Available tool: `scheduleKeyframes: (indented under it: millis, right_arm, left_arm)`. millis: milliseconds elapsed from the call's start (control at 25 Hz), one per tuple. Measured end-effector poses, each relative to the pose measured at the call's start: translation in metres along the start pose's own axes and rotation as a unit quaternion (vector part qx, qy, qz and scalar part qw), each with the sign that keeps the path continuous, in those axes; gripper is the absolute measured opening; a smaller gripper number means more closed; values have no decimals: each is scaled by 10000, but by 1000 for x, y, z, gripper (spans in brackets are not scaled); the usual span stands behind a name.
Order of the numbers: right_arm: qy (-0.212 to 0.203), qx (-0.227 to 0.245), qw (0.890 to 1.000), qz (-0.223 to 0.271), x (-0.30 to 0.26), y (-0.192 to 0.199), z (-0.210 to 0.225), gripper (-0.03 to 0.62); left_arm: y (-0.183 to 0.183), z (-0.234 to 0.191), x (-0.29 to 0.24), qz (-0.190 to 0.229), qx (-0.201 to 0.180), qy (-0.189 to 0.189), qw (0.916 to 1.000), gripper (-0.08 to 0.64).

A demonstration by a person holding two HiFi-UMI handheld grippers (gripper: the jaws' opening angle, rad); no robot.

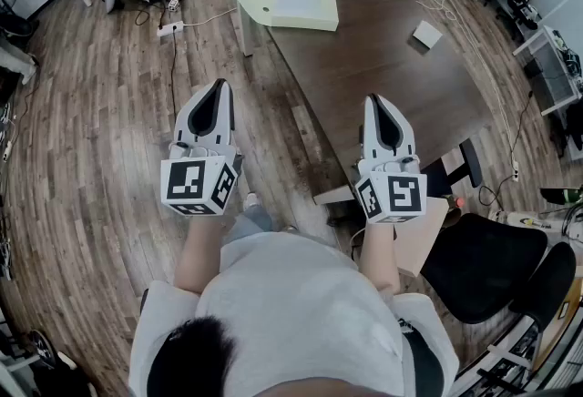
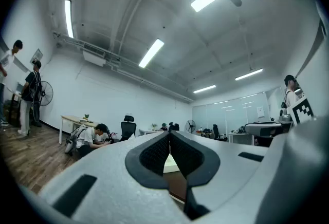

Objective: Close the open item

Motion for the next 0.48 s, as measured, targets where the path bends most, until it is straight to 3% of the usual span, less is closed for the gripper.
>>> scheduleKeyframes:
  millis: [480]
  right_arm:
    - [57,3,10000,-66,-19,4,-7,14]
  left_arm:
    - [3,-19,-13,-35,37,40,10000,9]
Point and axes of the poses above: the fingertips, and each gripper's own axes: x backward along the fingers, z to its right, y out of its underside, the point moved 7 cm from there along x, backward along the fingers, and after that the axes turned 1 degree about -z, right-handed, at the moved point
